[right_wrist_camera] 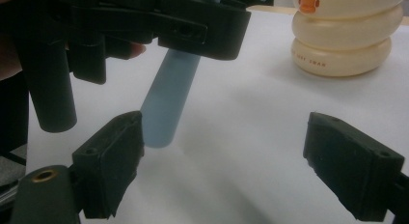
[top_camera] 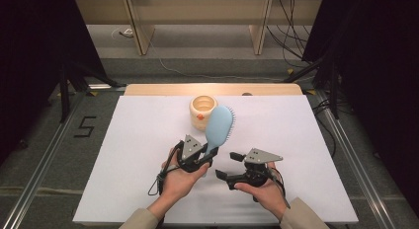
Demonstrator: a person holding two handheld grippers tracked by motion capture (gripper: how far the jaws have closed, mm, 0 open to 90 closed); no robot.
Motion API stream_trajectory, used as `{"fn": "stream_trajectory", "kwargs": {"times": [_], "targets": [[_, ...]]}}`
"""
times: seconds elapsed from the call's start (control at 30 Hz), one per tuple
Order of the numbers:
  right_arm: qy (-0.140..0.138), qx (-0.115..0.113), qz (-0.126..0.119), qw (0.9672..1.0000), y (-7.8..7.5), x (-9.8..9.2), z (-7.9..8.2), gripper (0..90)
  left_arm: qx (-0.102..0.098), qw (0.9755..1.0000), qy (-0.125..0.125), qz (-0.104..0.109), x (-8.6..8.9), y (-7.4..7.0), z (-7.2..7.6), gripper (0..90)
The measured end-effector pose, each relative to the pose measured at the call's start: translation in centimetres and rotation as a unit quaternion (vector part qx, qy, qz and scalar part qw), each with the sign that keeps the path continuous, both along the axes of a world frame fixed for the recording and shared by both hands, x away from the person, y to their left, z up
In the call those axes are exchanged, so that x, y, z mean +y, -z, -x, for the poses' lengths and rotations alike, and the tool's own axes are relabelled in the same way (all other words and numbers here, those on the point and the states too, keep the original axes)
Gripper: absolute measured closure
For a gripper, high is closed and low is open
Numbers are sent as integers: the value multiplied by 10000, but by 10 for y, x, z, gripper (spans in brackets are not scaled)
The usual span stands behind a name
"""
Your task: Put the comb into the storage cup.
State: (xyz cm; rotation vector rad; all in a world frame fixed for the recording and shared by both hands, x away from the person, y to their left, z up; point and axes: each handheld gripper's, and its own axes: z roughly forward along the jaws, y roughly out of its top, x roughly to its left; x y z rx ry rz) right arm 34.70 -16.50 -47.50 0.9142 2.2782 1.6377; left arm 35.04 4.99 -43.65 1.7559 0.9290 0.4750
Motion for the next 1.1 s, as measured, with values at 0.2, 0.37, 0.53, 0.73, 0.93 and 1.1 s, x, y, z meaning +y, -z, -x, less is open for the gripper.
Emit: {"fn": "stream_trajectory", "kwargs": {"times": [0.2, 0.37, 0.53, 0.73, 0.93, 1.1], "targets": [[-9, 28, 4, 10000, 2, 3, -1, 153, 5, 10000, 25, 3, -2, 1, 1, 695], [0, 55, 25, 10000, 3, 4, -2, 153, 5, 10000, 36, 4, -4, 1, 1, 694], [-4, 91, 20, 10000, 4, 6, -3, 153, -1, 10000, 59, -6, -5, 2, 2, 694], [-27, 106, 14, 9999, 5, 10, -3, 153, 13, 10000, 78, 14, -7, 3, 2, 695], [-48, 117, 23, 9999, 6, 12, -3, 153, 9, 9999, 103, 7, -8, 3, 3, 694], [-67, 138, 26, 9999, 7, 15, -3, 153, 10, 9999, 111, 5, -9, 3, 4, 694]]}}
